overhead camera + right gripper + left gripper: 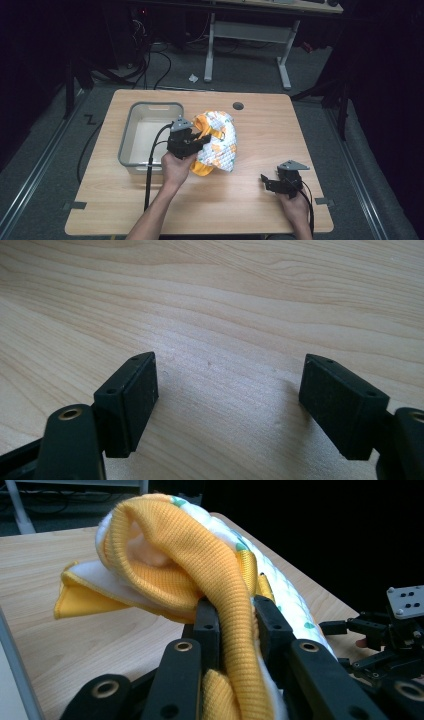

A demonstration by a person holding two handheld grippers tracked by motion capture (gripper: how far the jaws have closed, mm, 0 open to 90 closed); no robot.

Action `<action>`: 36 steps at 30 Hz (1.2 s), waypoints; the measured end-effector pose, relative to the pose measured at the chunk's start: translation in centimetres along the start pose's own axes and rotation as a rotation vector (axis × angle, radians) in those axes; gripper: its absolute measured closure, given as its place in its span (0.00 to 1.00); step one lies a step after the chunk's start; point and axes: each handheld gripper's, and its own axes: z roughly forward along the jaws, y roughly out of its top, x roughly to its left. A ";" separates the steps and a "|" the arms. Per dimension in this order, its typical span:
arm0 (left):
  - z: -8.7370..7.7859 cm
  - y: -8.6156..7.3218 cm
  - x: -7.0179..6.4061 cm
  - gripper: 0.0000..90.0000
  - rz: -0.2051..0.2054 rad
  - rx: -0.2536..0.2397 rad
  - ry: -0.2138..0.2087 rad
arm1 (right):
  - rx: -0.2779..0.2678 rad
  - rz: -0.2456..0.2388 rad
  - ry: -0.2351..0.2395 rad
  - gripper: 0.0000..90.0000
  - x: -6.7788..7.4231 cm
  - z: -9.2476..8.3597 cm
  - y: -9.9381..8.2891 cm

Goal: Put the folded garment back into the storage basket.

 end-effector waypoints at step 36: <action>-5.7 1.4 2.9 0.83 -0.023 -0.067 0.051 | 0.000 0.002 -0.001 0.26 0.0 0.0 0.0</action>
